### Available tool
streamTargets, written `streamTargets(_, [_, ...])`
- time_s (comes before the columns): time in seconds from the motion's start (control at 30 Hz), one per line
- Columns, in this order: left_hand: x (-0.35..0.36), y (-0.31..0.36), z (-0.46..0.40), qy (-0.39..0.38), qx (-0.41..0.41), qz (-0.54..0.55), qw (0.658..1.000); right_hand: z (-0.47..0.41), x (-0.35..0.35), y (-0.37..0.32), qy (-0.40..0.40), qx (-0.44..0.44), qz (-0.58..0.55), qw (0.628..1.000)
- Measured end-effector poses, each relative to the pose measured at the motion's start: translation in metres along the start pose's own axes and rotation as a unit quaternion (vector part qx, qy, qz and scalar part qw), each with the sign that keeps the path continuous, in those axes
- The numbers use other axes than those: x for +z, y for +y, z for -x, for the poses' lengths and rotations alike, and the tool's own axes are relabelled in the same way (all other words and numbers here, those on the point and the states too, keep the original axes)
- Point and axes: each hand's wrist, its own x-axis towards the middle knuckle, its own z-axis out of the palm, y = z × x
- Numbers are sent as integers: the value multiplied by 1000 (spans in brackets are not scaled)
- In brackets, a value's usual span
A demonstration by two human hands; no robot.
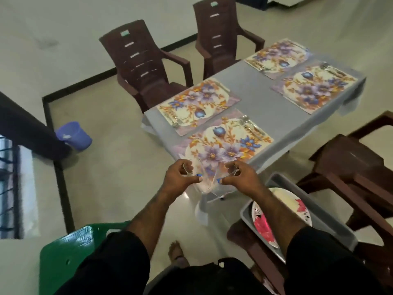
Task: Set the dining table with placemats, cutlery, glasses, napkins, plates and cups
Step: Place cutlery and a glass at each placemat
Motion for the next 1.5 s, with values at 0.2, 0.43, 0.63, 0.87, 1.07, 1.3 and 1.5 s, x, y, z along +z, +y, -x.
streamTargets(0.2, [-125,-25,-36,32,-18,17,999,-25,108,-71,-23,-22,56,998])
streamTargets(0.43, [-166,-13,-83,10,-18,30,999,-46,106,-102,-25,27,27,999])
streamTargets(0.63, [-122,-7,-117,-46,-31,11,998,-79,73,-91,28,12,149,988])
streamTargets(0.87, [-74,22,-168,-83,-10,-42,996,-127,46,-78,105,16,120,987])
streamTargets(1.07, [-35,52,-213,-60,1,-65,996,-180,5,-67,86,32,162,982])
streamTargets(1.3, [-1,70,-258,-35,-12,-47,998,-254,-49,-92,67,30,154,985])
streamTargets(1.5, [32,97,-312,-43,15,-51,998,-321,-94,-114,89,15,231,969])
